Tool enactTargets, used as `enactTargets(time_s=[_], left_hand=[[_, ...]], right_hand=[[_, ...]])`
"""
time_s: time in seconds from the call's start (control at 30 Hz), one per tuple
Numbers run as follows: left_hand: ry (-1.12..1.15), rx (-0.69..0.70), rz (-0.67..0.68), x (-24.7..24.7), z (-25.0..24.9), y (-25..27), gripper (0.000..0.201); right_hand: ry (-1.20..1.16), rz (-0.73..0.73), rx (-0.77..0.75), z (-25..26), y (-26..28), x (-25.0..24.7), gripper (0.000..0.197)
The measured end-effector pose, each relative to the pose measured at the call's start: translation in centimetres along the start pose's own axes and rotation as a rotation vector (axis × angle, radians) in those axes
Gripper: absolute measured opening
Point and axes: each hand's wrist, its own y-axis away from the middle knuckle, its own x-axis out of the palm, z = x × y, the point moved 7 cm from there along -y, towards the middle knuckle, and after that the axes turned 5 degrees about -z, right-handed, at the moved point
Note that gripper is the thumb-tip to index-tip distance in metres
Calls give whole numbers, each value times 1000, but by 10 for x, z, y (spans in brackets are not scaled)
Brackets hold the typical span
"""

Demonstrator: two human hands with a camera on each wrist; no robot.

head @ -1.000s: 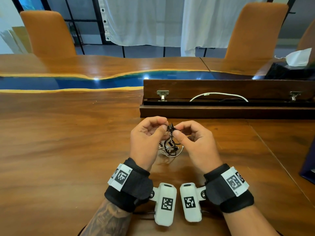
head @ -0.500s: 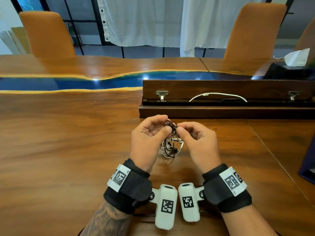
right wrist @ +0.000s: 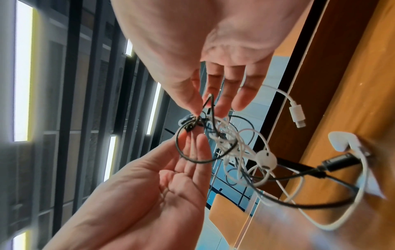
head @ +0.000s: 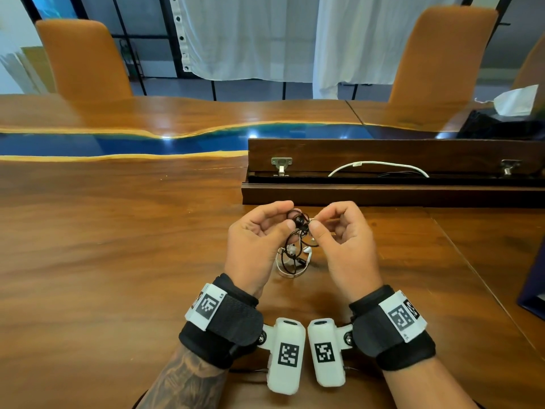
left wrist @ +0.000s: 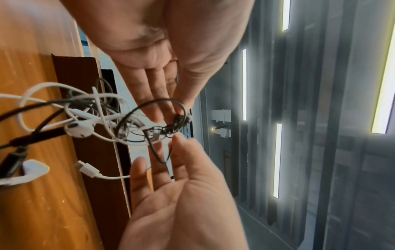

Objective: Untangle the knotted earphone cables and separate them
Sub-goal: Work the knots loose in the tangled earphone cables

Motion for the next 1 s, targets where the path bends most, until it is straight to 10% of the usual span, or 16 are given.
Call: enactTargets(time_s=[0.73,1.0], left_hand=[[-146,104,-129,-10,-5,-3,20],[-237,35,90,9,-3,3,36]], right_hand=[[-151,-69,78,-2,-1,2,4],[-178,-89,70,1,-1,-5,4]])
